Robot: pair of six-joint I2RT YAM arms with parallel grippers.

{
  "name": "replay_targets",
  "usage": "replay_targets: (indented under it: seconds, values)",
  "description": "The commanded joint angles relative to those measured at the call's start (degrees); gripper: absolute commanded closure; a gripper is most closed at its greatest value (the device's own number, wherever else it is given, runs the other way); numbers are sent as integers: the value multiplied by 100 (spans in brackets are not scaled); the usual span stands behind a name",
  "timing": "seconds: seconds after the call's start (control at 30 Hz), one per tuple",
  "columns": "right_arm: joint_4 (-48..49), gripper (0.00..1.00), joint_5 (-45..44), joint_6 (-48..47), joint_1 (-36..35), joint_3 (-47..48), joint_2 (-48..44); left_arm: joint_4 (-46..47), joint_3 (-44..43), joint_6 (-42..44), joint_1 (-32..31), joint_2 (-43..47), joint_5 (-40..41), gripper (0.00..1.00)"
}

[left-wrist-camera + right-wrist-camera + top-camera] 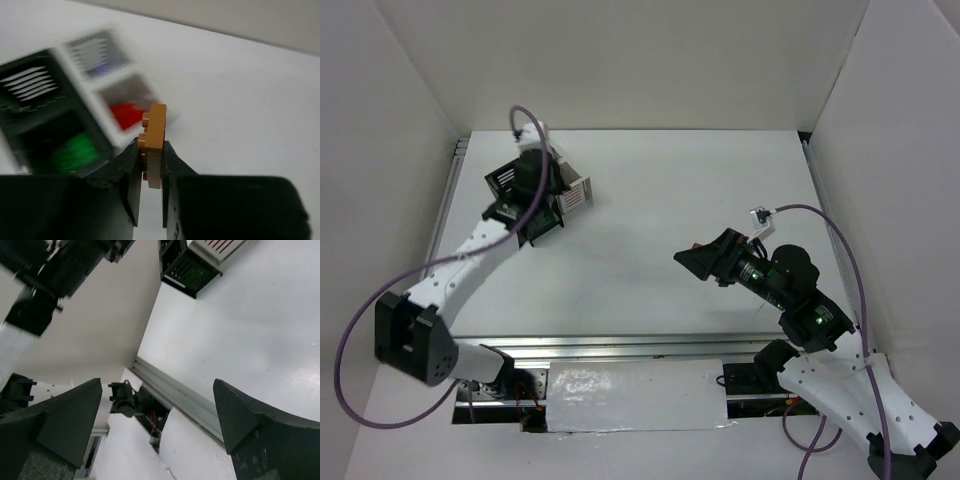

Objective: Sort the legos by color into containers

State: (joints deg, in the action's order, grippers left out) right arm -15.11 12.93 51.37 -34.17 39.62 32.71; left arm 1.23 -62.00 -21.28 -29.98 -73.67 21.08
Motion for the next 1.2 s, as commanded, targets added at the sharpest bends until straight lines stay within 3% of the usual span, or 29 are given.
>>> replay_targets:
  seconds: [0.0,0.03,0.13,0.33,0.47,0.63,0.73,0.83,0.93,1.03,1.17]
  values:
    - [-291,0,-731,-400,16,99,-239,-2038,-1005,-1712,1439,-829,1099,100]
    - [-290,0,-582,-418,25,73,-230,-2161,-1181,-1817,1903,-1025,1135,100]
    - [-299,0,-336,-532,16,3,-168,-2268,-2032,-1880,2416,-1754,1214,100]
    - [-203,0,-141,-602,34,-200,-177,-2936,-3502,-1538,2672,-3074,1363,100]
    - [-150,0,-159,-646,25,-191,-81,-2743,-3416,-1458,2690,-3189,1434,87]
    - [-97,0,-247,-655,16,-165,-28,-2568,-3092,-1485,2725,-3136,1443,79]
    - [-97,0,-212,-655,25,-156,7,-2523,-3046,-1493,2734,-3136,1390,65]
    - [-88,0,-194,-655,16,-173,25,-2558,-3081,-1484,2734,-3180,1329,37]
    - [-114,0,-220,-664,16,-174,8,-2602,-3064,-1528,2734,-3171,1398,19]
    - [-141,0,-343,-664,16,-182,-27,-2602,-2959,-1669,2734,-3040,1548,11]
    - [-262,0,-1009,-681,16,-139,409,-2532,-2827,-1687,2682,-2392,1487,8]
